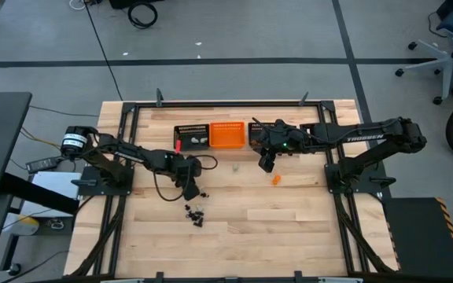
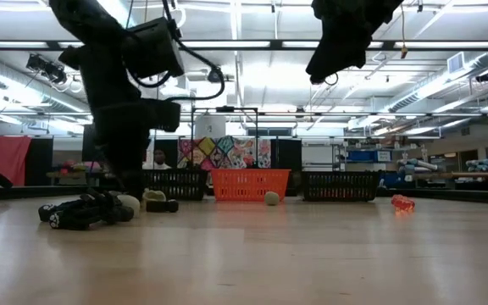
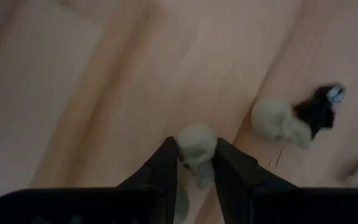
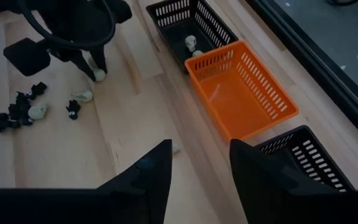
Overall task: Sort Halloween decoration
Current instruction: Put the white skull toy into the left black bin
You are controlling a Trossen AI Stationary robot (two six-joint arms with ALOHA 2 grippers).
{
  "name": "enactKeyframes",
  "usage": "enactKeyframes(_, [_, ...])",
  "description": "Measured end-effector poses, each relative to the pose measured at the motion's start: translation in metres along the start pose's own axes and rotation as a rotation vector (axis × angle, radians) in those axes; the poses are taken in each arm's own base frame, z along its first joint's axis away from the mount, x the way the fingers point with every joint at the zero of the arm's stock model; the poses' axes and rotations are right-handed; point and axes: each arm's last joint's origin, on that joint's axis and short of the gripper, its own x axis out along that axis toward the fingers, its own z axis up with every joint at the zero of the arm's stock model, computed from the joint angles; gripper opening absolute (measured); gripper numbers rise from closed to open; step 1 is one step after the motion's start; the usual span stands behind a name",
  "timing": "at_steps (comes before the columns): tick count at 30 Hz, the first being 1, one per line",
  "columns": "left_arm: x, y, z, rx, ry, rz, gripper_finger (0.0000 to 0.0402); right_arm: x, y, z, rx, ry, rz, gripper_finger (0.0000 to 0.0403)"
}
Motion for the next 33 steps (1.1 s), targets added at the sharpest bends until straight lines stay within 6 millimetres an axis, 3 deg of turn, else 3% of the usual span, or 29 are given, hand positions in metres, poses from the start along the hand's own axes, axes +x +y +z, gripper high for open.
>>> enactKeyframes(8, [-0.026,0.008,0.026,0.030,-0.124,0.088,0.0083,0.000,0.000,0.000,-0.001,0.002,0.000,0.0165])
enactKeyframes(16, [-0.057,0.042,0.053,0.062,-0.230,0.298,0.0079,0.000,0.000,0.000,0.001,-0.004,0.002,0.0165])
enactKeyframes(23, [-0.058,0.073,0.066,0.081,-0.227,0.374,0.0079,0.000,0.000,0.000,0.016,-0.004,0.003,0.0165])
enactKeyframes(33, [-0.043,0.118,0.074,-0.038,-0.171,0.293,0.0081,0.004,0.001,0.002,0.021,-0.017,-0.016,0.0165])
